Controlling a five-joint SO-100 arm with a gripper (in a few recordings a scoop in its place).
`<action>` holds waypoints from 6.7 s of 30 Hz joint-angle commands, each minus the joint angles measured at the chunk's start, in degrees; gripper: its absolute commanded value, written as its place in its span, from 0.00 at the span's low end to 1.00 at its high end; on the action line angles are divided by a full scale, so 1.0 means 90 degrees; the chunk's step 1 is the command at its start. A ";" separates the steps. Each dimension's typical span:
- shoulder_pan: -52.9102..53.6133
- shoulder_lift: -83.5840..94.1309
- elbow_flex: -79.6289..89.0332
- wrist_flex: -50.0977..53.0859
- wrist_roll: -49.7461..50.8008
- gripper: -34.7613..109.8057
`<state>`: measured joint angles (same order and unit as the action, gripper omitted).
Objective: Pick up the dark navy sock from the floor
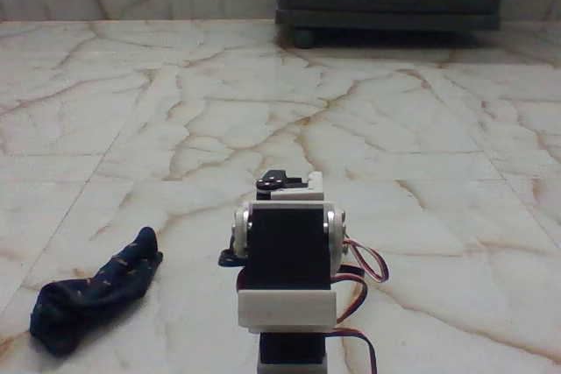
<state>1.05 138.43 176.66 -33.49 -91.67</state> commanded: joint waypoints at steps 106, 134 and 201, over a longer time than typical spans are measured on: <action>-0.5566 -1.1533 -1.2734 0.8506 0.8867 0.31; -0.4795 -0.8711 -0.9736 0.7969 0.7344 0.24; 0.0293 0.0264 0.0000 0.1045 0.0430 0.24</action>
<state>4.22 138.43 176.75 -22.59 -88.42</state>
